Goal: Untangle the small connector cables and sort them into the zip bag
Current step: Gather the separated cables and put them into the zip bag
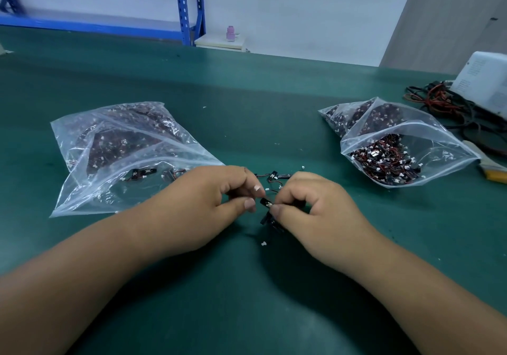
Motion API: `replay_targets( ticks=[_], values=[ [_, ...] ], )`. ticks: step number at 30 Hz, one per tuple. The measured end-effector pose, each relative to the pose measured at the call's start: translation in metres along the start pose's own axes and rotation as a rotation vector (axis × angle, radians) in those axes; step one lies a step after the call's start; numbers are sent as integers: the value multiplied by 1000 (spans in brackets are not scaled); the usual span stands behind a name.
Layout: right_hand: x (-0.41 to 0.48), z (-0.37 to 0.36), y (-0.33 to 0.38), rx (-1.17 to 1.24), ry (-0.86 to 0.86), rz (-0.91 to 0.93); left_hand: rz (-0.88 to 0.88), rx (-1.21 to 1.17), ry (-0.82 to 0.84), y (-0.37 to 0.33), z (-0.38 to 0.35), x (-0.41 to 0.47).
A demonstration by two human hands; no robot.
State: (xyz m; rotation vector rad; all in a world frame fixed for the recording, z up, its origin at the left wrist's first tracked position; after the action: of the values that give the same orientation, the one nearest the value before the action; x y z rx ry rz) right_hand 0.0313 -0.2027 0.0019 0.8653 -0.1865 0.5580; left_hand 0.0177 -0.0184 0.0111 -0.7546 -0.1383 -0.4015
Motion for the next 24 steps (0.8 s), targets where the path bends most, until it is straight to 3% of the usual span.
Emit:
replay_targets(
  ticks=[5, 9, 13, 16, 24],
  values=[
    [6, 22, -14, 67, 10, -201, 85, 347, 164, 13, 5, -4],
    [7, 42, -26, 49, 171, -331, 121, 444, 255, 17, 13, -7],
    [5, 39, -28, -75, 319, -284, 146, 441, 282, 21, 16, -6],
    [6, 35, -27, -153, 314, -204, 122, 443, 262, 21, 13, -5],
    [7, 42, -33, 298, 236, -267, 84, 424, 250, 24, 8, -1]
  ],
)
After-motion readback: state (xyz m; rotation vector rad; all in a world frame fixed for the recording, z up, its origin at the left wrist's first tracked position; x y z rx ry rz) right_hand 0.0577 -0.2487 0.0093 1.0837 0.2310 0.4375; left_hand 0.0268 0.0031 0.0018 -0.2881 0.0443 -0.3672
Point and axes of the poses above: each hand's wrist, its own x-axis towards the middle knuckle, its own z-axis out of the back of the hand, y = z × x, the point moved 3 cm from there along x, towards the middle knuckle, and after that the axes turned 3 degrees about z, right-handed, at the moved point
